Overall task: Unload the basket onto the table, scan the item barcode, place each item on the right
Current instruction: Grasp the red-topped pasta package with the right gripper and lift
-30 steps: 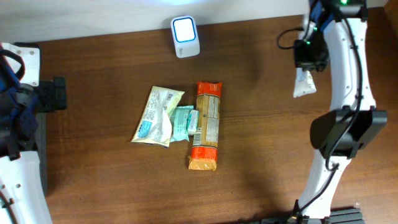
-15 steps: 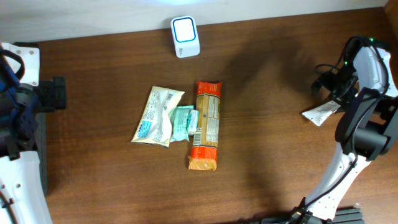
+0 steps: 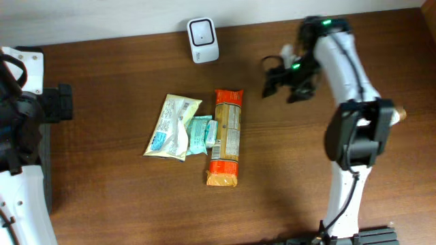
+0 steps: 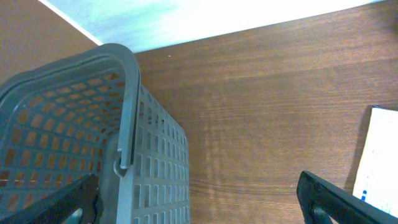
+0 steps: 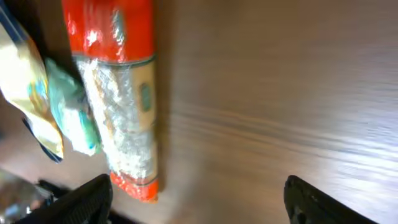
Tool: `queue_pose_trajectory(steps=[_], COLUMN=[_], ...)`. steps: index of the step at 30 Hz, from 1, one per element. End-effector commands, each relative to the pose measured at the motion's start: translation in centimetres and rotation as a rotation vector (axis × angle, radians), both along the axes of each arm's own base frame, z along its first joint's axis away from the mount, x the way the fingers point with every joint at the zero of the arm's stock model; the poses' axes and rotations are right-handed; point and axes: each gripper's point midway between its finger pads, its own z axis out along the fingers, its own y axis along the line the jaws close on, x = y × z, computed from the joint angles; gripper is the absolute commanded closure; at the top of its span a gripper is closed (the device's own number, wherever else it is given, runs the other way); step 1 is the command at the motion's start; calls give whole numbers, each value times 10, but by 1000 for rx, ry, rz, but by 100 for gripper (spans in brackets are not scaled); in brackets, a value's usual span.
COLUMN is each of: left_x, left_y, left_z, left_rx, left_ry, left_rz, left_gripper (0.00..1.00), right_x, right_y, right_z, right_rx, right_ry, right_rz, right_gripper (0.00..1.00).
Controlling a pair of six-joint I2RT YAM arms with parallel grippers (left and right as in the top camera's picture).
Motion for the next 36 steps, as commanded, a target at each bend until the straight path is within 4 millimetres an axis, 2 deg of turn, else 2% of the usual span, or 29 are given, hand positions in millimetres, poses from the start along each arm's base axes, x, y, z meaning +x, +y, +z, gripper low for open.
queue_pose_trajectory(steps=[1, 4, 10, 13, 14, 15, 17, 18, 20, 22, 23, 25, 28, 32, 35, 36], left_x=[0, 0, -1, 0, 0, 0, 0, 0, 0, 0, -1, -1, 0, -1, 0, 0], left_y=[0, 0, 0, 0, 0, 0, 0, 0, 0, 0, 0, 0, 0, 0, 0, 0], left_z=[5, 5, 5, 5, 5, 5, 5, 5, 5, 5, 5, 5, 5, 5, 5, 5], left_rx=[8, 8, 8, 8, 8, 8, 8, 8, 8, 8, 8, 8, 8, 8, 8, 8], left_ry=[-11, -11, -11, -11, -11, -11, -11, -11, -11, -11, -11, -11, -11, -11, -11, -11], left_rz=[-8, -8, -8, -8, -8, -8, -8, -8, -8, -8, -8, -8, -8, -8, -8, -8], left_gripper=[1, 1, 1, 1, 1, 1, 1, 1, 1, 1, 1, 1, 1, 1, 1, 1], right_x=[-33, -62, -84, -89, -89, -88, -82, -79, -67, -55, -50, -36, -25, -22, -22, -22], right_y=[46, 95, 144, 161, 162, 160, 155, 153, 150, 150, 156, 168, 165, 135, 104, 98], right_z=[-18, -43, -100, -110, -110, -110, -107, -102, -83, -51, -29, 33, 103, 188, 229, 234], right_rx=[38, 143, 93, 90, 92, 92, 98, 103, 133, 175, 239, 407, 554, 718, 760, 765], right_ry=[79, 146, 185, 172, 170, 170, 160, 145, 63, -28, -77, -201, -331, -494, -572, -583], right_rz=[108, 159, 54, 48, 48, 44, 35, 43, 107, 162, 199, 242, 233, 200, 129, 113], right_gripper=[18, 27, 36, 60, 76, 85, 94, 96, 96, 96, 96, 96, 96, 96, 96, 96])
